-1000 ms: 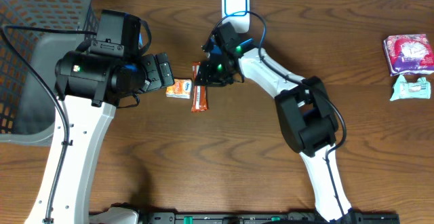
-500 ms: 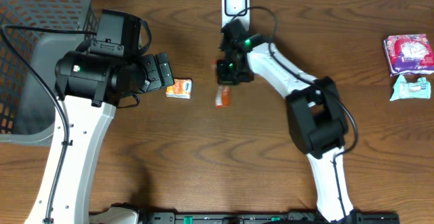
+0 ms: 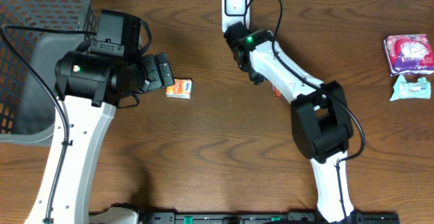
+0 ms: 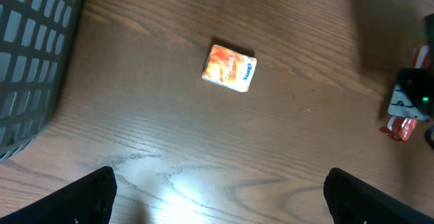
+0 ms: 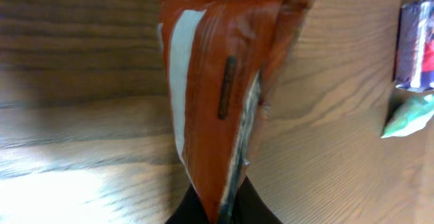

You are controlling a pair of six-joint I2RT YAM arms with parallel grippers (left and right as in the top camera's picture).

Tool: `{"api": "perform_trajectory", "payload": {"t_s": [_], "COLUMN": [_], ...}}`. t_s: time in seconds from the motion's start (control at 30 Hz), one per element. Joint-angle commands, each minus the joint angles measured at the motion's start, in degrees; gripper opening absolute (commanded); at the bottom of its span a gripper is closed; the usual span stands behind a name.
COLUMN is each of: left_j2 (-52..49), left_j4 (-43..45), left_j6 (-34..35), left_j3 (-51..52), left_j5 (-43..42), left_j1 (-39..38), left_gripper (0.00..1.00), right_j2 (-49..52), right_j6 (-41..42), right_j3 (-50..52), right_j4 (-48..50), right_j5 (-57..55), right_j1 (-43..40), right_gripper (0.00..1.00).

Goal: Scan the item barcode
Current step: 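Lift the red-orange bar up toward the scanner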

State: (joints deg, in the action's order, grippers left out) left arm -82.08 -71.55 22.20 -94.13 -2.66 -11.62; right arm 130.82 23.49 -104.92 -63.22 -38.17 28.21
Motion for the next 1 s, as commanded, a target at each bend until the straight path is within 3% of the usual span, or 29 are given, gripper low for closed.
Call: {"api": "perform_trajectory", "payload": {"t_s": [0.0,0.3,0.43,0.53,0.6,0.73,0.83,0.97], "left_j2": [0.1,0.1,0.1,0.1,0.1,0.1,0.1,0.1], "left_j4": [0.0,0.0,0.0,0.0,0.0,0.0,0.0,0.0], "left_j6": [-0.5,-0.5,-0.5,-0.5,-0.5,-0.5,-0.5,-0.5], "left_j3": [-0.7,-0.7,-0.7,-0.7,-0.7,-0.7,-0.7,-0.7], "left_j5": [0.5,0.5,0.5,0.5,0.5,0.5,0.5,0.5], "left_j1": [0.2,0.2,0.2,0.2,0.2,0.2,0.2,0.2], "left_gripper": [0.98,0.98,0.98,0.98,0.98,0.98,0.98,0.98], "right_j2": [2.3,2.8,2.8,2.8,2.8,2.8,3.1,3.3], "right_j6": [0.1,0.0,0.0,0.0,-0.2,-6.1,-9.6,-15.1], "right_j3": [0.0,0.0,-1.4,-3.7,-5.4,-5.9,-5.2,-3.9], "right_j4": [0.8,8.8,8.5,5.6,3.6,2.8,2.6,2.6], "right_j5": [-2.2,13.7,13.0,11.5,11.5,11.7,11.7,11.2], "right_j1": [1.1,4.7,5.2,4.3,3.1,0.5,-1.1,-2.7], "right_gripper": [0.13,0.3,0.32,0.41,0.52,0.66,0.66,0.55]}}
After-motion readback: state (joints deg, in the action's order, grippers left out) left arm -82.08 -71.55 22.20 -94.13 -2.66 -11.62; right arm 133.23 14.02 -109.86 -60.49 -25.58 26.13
